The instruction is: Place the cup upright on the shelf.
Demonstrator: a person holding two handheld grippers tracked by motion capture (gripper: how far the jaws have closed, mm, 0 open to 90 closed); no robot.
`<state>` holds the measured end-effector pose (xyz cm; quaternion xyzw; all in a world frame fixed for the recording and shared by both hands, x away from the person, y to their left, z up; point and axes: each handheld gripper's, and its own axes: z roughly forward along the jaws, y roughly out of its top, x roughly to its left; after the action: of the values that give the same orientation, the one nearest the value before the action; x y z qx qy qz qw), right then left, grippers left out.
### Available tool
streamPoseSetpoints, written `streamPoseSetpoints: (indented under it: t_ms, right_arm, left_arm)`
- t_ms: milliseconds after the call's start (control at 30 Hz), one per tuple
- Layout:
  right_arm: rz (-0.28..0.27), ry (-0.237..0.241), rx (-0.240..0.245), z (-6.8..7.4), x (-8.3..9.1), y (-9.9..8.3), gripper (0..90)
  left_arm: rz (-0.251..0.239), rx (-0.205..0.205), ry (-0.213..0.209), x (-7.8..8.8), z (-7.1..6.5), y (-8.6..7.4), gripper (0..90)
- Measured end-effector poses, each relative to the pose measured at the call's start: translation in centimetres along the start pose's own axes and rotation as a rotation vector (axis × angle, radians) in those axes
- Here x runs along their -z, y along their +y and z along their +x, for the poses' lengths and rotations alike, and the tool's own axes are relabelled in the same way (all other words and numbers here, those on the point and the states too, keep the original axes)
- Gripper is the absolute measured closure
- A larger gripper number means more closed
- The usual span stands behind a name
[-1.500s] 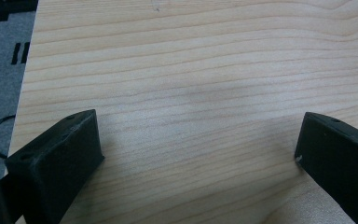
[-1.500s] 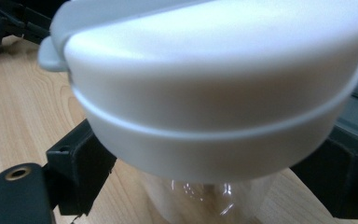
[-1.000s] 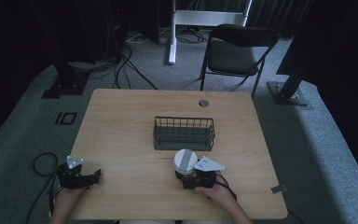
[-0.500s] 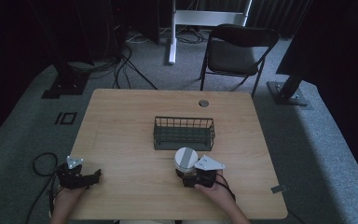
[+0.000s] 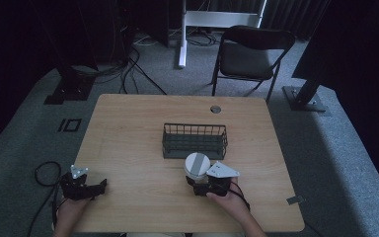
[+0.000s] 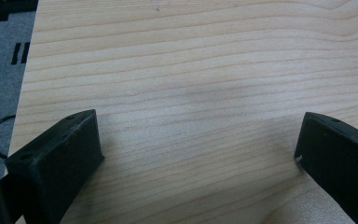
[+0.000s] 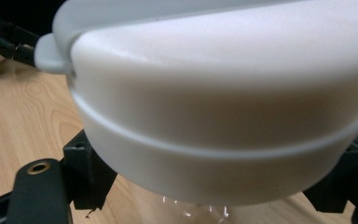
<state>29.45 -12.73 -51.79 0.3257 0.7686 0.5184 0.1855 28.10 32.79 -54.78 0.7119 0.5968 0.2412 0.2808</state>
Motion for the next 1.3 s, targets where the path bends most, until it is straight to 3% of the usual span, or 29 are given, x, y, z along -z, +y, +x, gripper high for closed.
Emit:
streamPoseSetpoints:
  t_ms: [167, 967, 1300]
  right_arm:
    - [0.01, -0.001, 0.003, -0.1, 0.2, 0.8, 18.3]
    - [-0.044, -0.014, 0.018, -0.2, -0.2, 5.8, 18.3]
    - [-0.071, -0.063, -0.006, -1.2, -0.8, 8.3, 18.3]
  left_arm:
    - [0.0, 0.0, 0.0, 0.0, 0.0, 0.0, 0.6]
    - [0.0, 0.0, 0.0, 0.0, 0.0, 0.0, 0.6]
    - [0.0, -0.001, 0.001, 0.0, 0.0, 0.0, 0.6]
